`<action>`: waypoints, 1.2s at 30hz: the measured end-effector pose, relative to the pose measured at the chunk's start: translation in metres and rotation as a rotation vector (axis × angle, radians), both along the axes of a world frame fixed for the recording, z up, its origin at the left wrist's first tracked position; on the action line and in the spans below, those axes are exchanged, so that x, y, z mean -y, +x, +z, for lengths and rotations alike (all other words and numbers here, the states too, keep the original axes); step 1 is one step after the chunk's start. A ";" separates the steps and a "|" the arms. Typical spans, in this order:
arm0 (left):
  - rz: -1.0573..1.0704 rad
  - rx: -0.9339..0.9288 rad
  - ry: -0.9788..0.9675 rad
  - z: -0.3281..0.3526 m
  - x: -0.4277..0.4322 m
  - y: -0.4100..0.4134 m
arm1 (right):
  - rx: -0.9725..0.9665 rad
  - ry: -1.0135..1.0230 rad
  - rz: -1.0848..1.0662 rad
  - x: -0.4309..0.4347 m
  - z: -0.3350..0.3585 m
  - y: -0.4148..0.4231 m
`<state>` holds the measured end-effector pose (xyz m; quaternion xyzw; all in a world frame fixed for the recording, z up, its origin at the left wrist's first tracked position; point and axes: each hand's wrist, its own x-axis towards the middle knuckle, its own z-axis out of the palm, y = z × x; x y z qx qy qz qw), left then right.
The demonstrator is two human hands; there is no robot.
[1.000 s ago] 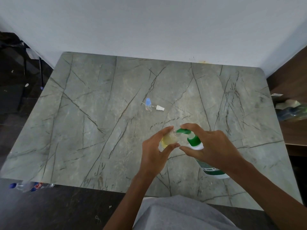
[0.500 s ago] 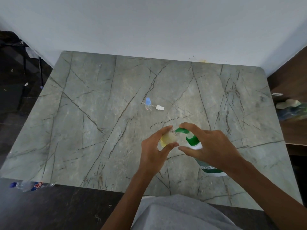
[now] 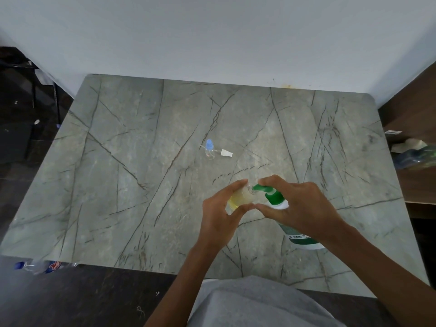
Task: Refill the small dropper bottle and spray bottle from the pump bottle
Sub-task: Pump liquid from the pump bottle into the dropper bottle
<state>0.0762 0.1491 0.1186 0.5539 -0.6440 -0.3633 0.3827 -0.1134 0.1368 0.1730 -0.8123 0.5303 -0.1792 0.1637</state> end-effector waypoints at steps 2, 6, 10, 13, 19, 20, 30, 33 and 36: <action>0.001 -0.013 0.006 0.000 0.000 0.000 | -0.027 0.002 0.013 0.001 0.000 0.000; 0.019 -0.034 0.016 0.000 0.001 0.002 | -0.080 0.014 0.038 0.001 0.000 0.000; 0.023 -0.035 0.020 -0.002 0.001 0.003 | -0.071 0.026 0.033 0.000 -0.001 0.001; 0.024 -0.040 0.022 -0.003 0.001 0.003 | -0.066 0.044 0.024 -0.001 -0.001 0.002; 0.015 -0.017 0.003 -0.001 0.000 0.002 | 0.014 0.041 -0.004 -0.001 -0.002 0.003; 0.011 -0.014 0.001 -0.002 0.000 0.002 | 0.025 0.033 -0.005 -0.001 -0.003 0.003; 0.025 -0.054 0.021 -0.003 -0.001 0.004 | -0.040 0.024 0.024 0.002 -0.001 0.004; 0.020 -0.062 0.029 -0.001 0.001 0.004 | -0.057 0.028 0.021 0.000 0.000 0.004; 0.020 -0.062 0.025 -0.001 0.002 0.004 | -0.057 0.019 0.022 0.000 0.000 0.004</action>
